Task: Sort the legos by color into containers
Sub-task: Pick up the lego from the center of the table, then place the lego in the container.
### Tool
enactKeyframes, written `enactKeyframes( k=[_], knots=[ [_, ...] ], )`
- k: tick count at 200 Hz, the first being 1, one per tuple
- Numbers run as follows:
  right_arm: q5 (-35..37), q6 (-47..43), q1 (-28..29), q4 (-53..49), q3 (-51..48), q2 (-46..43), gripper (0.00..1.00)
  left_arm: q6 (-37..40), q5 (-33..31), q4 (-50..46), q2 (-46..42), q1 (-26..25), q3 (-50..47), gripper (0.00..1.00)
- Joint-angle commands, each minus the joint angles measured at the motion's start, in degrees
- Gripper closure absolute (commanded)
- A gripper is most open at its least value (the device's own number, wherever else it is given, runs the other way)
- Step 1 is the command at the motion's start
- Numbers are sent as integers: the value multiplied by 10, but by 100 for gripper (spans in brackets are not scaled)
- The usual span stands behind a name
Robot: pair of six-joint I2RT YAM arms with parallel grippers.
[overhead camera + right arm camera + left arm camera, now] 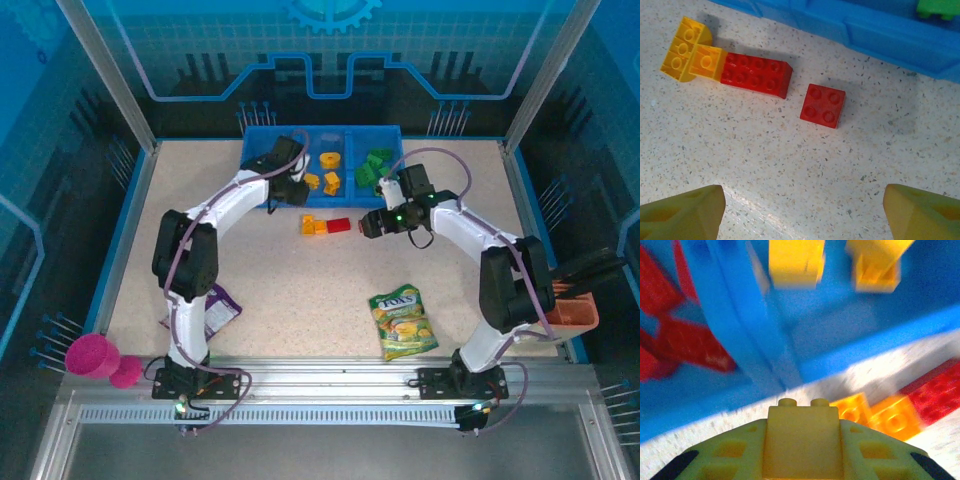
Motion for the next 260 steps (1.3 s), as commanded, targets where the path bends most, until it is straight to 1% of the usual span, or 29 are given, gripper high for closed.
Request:
enactKeyframes(
  k=[1,11,28,50,73,97,132,138,145,160,169,212,260],
  knots=[
    [6,32,1,-10,29,21,17,-17,21,22,-3,-4,44,74],
    [11,39,4,-17,44,35,18,-16,17,29,19,-4,65,75],
    [57,55,18,-19,60,52,20,-18,6,51,54,-3,93,76],
    [84,68,30,-26,82,76,21,-18,-12,79,98,-4,129,76],
    [110,75,43,-41,110,109,23,-15,-15,58,158,-3,204,76],
    [121,80,52,-56,132,140,27,-9,-15,27,211,-3,284,75],
    [137,87,57,-49,136,160,30,5,-26,11,250,-3,346,68],
    [138,87,57,-49,137,163,31,7,-27,3,256,-3,357,66],
    [140,87,58,-49,139,167,32,9,-27,-5,263,-3,369,60],
    [142,86,58,-52,146,178,34,16,-32,-13,268,-3,380,46],
    [140,85,59,-52,148,183,35,18,-34,-14,267,-3,380,42],
    [136,85,64,-45,155,204,41,23,-32,-20,250,-3,379,40],
    [124,90,64,-34,159,222,42,38,-33,-26,218,-3,361,38]
  ],
)
